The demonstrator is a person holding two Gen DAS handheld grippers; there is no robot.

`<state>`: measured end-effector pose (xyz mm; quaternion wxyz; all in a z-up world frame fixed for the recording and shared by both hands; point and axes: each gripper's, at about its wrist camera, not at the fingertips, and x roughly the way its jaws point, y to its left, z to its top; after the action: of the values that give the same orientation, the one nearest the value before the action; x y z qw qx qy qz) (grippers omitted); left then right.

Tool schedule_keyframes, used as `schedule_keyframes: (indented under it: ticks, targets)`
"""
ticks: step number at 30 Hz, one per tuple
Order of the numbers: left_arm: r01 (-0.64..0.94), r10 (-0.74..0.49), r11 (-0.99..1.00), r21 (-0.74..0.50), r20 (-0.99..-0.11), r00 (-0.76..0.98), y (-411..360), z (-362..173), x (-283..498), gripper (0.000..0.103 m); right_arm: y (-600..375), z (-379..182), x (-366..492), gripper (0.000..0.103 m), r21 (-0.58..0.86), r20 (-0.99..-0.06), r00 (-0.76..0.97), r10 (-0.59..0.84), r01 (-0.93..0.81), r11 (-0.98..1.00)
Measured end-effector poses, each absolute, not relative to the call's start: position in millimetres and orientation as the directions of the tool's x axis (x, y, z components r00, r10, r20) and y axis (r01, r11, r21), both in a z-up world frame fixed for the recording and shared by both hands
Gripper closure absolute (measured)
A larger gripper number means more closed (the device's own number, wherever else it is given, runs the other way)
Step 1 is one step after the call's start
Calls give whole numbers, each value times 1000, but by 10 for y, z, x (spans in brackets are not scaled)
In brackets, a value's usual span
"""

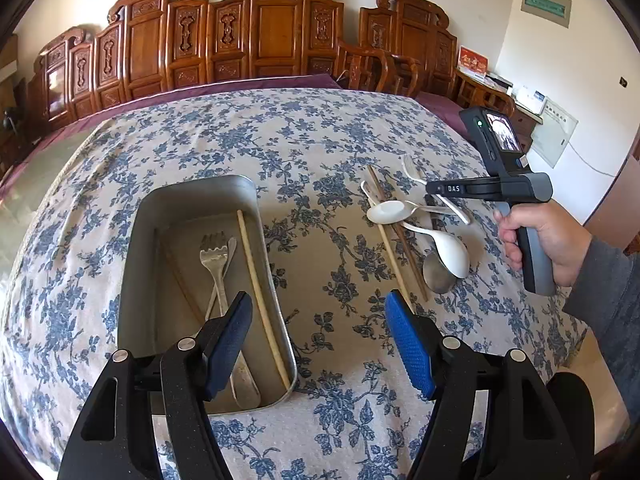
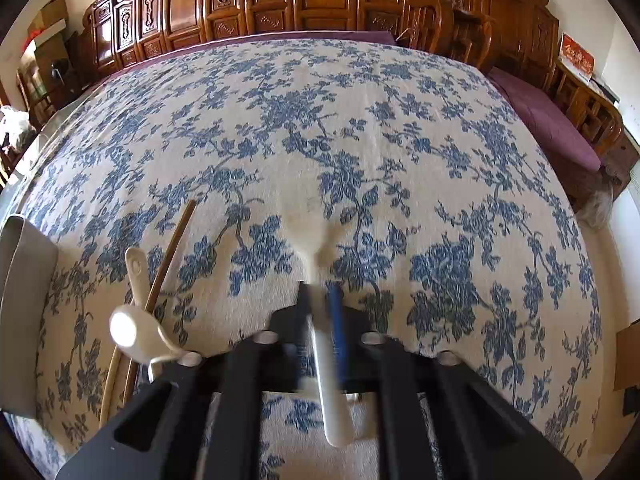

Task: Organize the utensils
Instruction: 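Grasp a white plastic fork from the pile with the right gripper, then grasp a wooden chopstick with the left gripper while the right gripper holds the plastic fork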

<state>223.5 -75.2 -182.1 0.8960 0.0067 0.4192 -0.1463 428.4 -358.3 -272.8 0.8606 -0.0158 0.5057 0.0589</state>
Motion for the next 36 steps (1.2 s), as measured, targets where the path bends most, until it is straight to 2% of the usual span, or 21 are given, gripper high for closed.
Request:
schedule_keyframes:
  ticks: [9, 24, 25, 27, 29, 32, 36]
  targets:
    - [273, -250, 957, -96, -751, 611, -869, -1776, 2168, 37, -3631, -2589, 3978, 94, 62, -861, 491, 129, -152, 986]
    - [331, -236, 943, -29, -760, 606, -1254, -1746, 2025, 38, -3531, -2029, 2850, 94, 104, -801, 553, 228, -247, 963]
    - [334, -241, 942, -33, -761, 603, -1273, -1760, 2023, 39, -3526, -1988, 2769, 94, 109, -796, 557, 237, -253, 961]
    - [344, -255, 938, -49, -770, 585, -1330, -1817, 2039, 49, -3517, -1955, 2679, 94, 114, -791, 561, 245, -258, 959]
    - [362, -255, 931, -40, -782, 569, -1418, -1895, 2080, 53, -3502, -1947, 2590, 94, 105, -787, 567, 242, -264, 959]
    - [378, -241, 925, -19, -800, 549, -1544, -2031, 2191, 65, -3535, -1986, 2508, 94, 121, -782, 570, 250, -255, 960]
    - [389, -229, 921, -15, -828, 511, -1676, -2230, 2396, 67, -3606, -2111, 2458, 94, 129, -790, 561, 249, -246, 961]
